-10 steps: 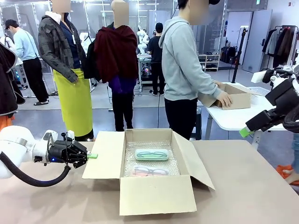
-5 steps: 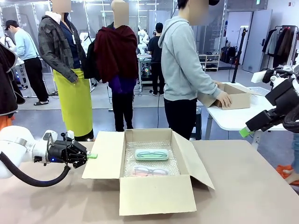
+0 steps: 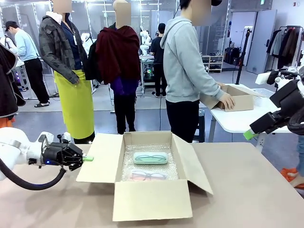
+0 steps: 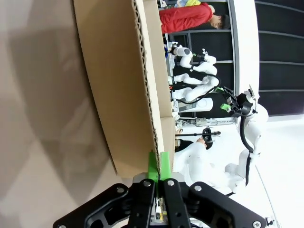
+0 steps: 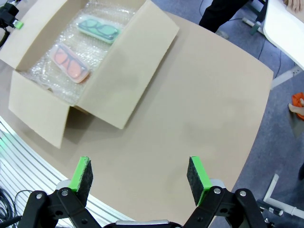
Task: Pack the glasses set securely to prepare it for shipping.
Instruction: Position the Package Box on the left side of the table.
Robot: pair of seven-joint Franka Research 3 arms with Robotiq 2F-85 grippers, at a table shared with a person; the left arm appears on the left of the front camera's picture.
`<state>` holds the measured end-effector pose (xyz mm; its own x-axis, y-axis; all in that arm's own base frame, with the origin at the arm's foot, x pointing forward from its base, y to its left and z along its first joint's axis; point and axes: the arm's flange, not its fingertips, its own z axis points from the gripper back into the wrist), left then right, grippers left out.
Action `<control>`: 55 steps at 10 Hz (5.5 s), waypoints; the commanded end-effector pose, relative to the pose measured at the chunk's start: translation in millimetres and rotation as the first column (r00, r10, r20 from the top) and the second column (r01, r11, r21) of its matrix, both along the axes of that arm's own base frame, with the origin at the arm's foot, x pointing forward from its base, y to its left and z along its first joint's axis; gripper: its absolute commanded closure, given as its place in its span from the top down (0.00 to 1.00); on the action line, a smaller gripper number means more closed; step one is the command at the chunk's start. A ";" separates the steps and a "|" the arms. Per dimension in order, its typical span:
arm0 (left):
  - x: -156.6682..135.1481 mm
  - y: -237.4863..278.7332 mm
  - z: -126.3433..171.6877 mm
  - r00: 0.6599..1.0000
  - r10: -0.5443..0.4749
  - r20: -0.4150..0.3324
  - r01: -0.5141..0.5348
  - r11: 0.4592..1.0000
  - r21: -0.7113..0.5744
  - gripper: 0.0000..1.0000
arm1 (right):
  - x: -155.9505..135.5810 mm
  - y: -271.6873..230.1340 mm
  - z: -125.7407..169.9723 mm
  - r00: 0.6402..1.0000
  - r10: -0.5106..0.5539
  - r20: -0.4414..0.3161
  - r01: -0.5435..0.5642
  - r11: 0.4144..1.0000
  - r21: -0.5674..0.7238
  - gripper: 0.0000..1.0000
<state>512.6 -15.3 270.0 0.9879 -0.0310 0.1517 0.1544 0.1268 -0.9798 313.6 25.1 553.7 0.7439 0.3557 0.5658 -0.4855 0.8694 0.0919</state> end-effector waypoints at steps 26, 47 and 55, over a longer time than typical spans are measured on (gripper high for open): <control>-38.9 371.7 19.9 0.995 0.102 0.015 -0.103 0.991 0.089 0.02 | -0.3 -0.7 0.2 1.000 -0.004 0.000 0.004 1.000 0.001 1.00; -161.6 34.4 273.7 0.601 -0.425 0.677 -0.434 0.538 0.723 1.00 | -0.3 -0.7 0.2 1.000 -0.004 0.000 0.004 1.000 0.001 1.00; -166.6 15.8 269.0 0.598 -0.440 0.670 -0.394 0.567 0.724 1.00 | -0.3 -0.7 0.2 1.000 -0.004 0.000 0.004 1.000 0.001 1.00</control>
